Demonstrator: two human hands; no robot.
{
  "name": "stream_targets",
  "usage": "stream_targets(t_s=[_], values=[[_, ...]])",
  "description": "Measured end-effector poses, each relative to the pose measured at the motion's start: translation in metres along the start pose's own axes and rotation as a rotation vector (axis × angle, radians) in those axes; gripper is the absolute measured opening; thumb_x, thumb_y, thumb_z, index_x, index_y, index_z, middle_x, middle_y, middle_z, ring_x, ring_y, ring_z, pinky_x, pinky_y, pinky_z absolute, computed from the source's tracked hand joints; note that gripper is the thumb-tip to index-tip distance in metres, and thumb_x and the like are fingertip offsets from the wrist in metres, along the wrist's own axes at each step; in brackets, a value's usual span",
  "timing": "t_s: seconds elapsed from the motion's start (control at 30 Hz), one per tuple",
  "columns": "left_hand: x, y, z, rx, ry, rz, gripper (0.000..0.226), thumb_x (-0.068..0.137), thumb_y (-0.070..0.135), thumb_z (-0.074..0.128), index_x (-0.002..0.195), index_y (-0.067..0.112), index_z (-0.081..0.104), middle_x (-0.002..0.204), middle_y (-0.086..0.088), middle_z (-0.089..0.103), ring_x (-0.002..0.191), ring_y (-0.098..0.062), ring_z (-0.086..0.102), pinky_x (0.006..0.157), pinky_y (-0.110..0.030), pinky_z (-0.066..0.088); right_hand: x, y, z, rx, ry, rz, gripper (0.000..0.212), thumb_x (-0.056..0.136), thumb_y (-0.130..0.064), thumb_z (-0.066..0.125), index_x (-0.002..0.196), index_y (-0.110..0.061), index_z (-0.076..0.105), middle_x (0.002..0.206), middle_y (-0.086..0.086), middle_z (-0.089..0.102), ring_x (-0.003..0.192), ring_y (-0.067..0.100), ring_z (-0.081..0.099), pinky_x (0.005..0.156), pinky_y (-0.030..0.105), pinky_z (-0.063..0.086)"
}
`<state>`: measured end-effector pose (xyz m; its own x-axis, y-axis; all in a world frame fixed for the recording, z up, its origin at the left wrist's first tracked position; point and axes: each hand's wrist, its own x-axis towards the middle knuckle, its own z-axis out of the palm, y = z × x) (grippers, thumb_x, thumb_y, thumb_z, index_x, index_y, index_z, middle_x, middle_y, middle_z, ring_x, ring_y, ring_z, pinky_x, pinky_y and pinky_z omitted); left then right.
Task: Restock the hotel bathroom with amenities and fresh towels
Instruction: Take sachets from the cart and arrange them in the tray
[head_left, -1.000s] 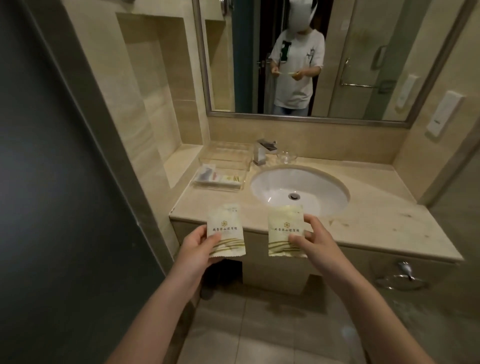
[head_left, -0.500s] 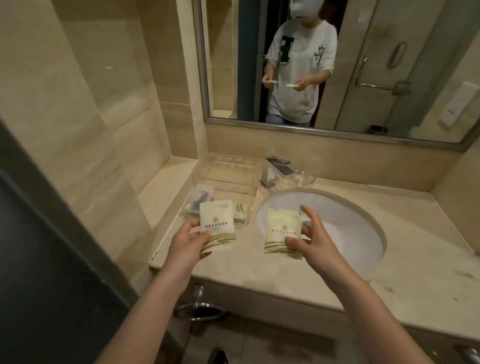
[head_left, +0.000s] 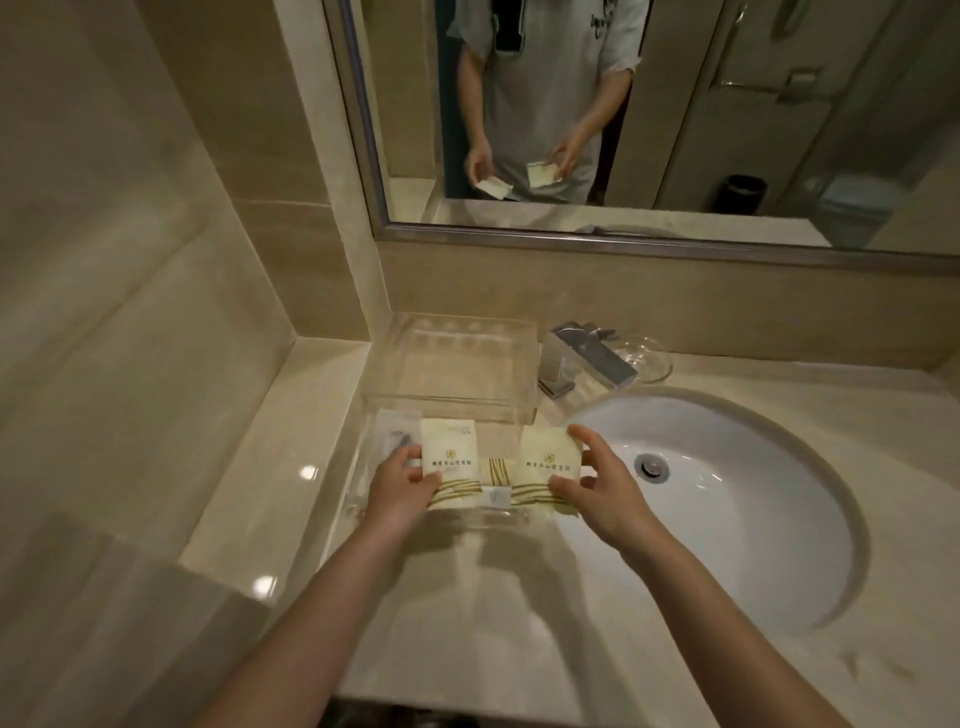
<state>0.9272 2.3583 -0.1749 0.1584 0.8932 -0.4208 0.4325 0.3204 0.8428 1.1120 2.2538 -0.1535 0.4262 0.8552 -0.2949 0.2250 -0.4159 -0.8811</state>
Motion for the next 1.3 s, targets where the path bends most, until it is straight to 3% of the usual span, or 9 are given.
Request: stream_targets(t_s=[0.13, 0.27, 0.4, 0.6, 0.73, 0.87, 1.0, 1.13, 1.3], values=[[0.038, -0.006, 0.014, 0.092, 0.02, -0.02, 0.026, 0.088, 0.002, 0.056, 0.111, 0.013, 0.053, 0.112, -0.01, 0.064, 0.083, -0.017, 0.058, 0.061, -0.019, 0.042, 0.044, 0.008, 0.017, -0.079, -0.033, 0.036, 0.064, 0.086, -0.005, 0.061, 0.141, -0.02, 0.032, 0.118, 0.003, 0.052, 0.094, 0.021, 0.061, 0.085, 0.038, 0.054], [0.065, -0.01, 0.024, 0.215, 0.048, -0.038, 0.022, 0.088, 0.003, 0.054, 0.109, 0.007, 0.056, 0.11, -0.011, 0.064, 0.083, -0.016, 0.055, 0.051, -0.011, 0.037, 0.08, 0.017, 0.033, -0.203, -0.061, 0.022, 0.069, 0.083, -0.008, 0.063, 0.143, -0.017, 0.029, 0.131, 0.008, 0.053, 0.106, 0.025, 0.059, 0.093, 0.044, 0.049], [0.085, -0.015, 0.038, 0.281, 0.067, -0.068, 0.011, 0.087, 0.005, 0.055, 0.093, 0.013, 0.051, 0.102, -0.007, 0.064, 0.082, -0.016, 0.055, 0.056, -0.016, 0.04, 0.105, 0.026, 0.043, -0.292, -0.106, -0.007, 0.073, 0.083, -0.01, 0.063, 0.146, -0.015, 0.025, 0.14, 0.006, 0.046, 0.119, 0.024, 0.053, 0.098, 0.042, 0.045], [0.099, -0.012, 0.057, 0.334, 0.053, -0.03, 0.012, 0.085, 0.008, 0.058, 0.096, 0.012, 0.054, 0.096, -0.007, 0.068, 0.076, -0.017, 0.059, 0.062, -0.027, 0.051, 0.128, 0.035, 0.049, -0.344, -0.126, -0.043, 0.072, 0.081, -0.014, 0.064, 0.144, -0.015, 0.029, 0.138, 0.005, 0.049, 0.116, 0.025, 0.056, 0.094, 0.045, 0.048], [0.101, -0.013, 0.061, 0.381, 0.053, 0.071, 0.034, 0.085, 0.005, 0.06, 0.114, 0.014, 0.046, 0.094, -0.003, 0.066, 0.073, -0.012, 0.056, 0.047, -0.011, 0.037, 0.135, 0.033, 0.053, -0.413, -0.133, -0.066, 0.072, 0.083, -0.011, 0.063, 0.145, -0.01, 0.027, 0.141, 0.009, 0.044, 0.12, 0.026, 0.052, 0.099, 0.039, 0.044], [0.104, -0.026, 0.056, 0.587, 0.004, 0.204, 0.049, 0.086, 0.012, 0.062, 0.129, 0.019, 0.04, 0.108, -0.005, 0.064, 0.091, -0.017, 0.062, 0.069, -0.026, 0.051, 0.137, 0.033, 0.056, -0.664, -0.122, -0.112, 0.07, 0.086, -0.018, 0.06, 0.145, -0.011, 0.023, 0.137, 0.01, 0.045, 0.121, 0.028, 0.047, 0.095, 0.034, 0.04], [0.109, -0.032, 0.049, 0.861, -0.043, 0.354, 0.053, 0.089, 0.025, 0.058, 0.138, 0.021, 0.037, 0.115, -0.005, 0.059, 0.102, -0.018, 0.055, 0.084, -0.028, 0.046, 0.14, 0.034, 0.055, -0.876, -0.093, -0.171, 0.064, 0.087, -0.026, 0.056, 0.143, -0.011, 0.028, 0.125, 0.01, 0.054, 0.111, 0.028, 0.047, 0.091, 0.034, 0.038], [0.112, -0.036, 0.048, 1.039, -0.085, 0.411, 0.057, 0.092, 0.039, 0.049, 0.143, 0.022, 0.031, 0.123, -0.004, 0.054, 0.111, -0.019, 0.048, 0.094, -0.03, 0.037, 0.142, 0.038, 0.055, -0.86, -0.1, -0.153, 0.063, 0.087, -0.029, 0.057, 0.14, -0.011, 0.03, 0.121, 0.009, 0.058, 0.11, 0.027, 0.047, 0.088, 0.034, 0.037], [0.114, -0.042, 0.047, 1.05, -0.1, 0.405, 0.058, 0.093, 0.041, 0.047, 0.145, 0.022, 0.029, 0.126, -0.005, 0.051, 0.113, -0.019, 0.045, 0.095, -0.029, 0.036, 0.142, 0.041, 0.063, -0.729, -0.063, -0.103, 0.064, 0.089, -0.027, 0.057, 0.143, -0.008, 0.028, 0.126, 0.011, 0.057, 0.114, 0.029, 0.046, 0.09, 0.032, 0.037]])
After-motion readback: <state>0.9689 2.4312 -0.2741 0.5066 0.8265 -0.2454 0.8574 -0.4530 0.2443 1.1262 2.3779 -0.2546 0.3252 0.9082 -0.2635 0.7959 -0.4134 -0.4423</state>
